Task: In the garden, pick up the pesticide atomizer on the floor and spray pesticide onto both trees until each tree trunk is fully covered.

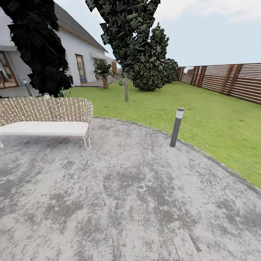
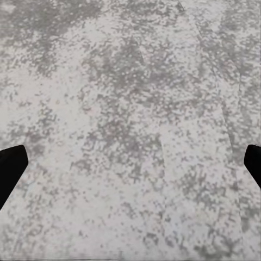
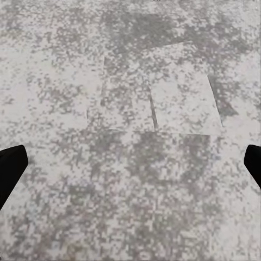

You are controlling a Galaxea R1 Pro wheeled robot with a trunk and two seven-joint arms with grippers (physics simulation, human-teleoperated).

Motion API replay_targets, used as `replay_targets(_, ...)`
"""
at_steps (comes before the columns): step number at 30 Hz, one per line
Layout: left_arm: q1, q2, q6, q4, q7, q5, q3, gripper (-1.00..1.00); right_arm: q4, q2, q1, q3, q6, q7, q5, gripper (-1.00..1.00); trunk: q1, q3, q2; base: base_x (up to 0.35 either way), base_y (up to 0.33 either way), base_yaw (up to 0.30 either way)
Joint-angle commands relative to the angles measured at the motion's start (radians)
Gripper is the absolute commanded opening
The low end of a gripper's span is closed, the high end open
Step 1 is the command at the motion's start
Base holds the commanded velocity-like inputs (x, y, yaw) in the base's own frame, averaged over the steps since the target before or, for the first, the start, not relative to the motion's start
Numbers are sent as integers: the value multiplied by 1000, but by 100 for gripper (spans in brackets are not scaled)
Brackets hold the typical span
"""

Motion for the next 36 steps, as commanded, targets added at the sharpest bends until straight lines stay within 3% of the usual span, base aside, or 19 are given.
replay_targets(1, -1, 0, -3, 1, 0, 1, 1, 100, 0, 0, 0, 0, -3, -1, 1, 100, 4, -4, -8, 0, 0, 280)
replay_targets(28, -1, 0, -3, 1, 0, 1, 1, 100, 0, 0, 0, 0, -3, -1, 1, 100, 107, -89, -197, 0, 0, 280)
replay_targets(36, -1, 0, -3, 1, 0, 1, 1, 100, 0, 0, 0, 0, -3, -1, 1, 100, 107, -89, -197, 0, 0, 280)
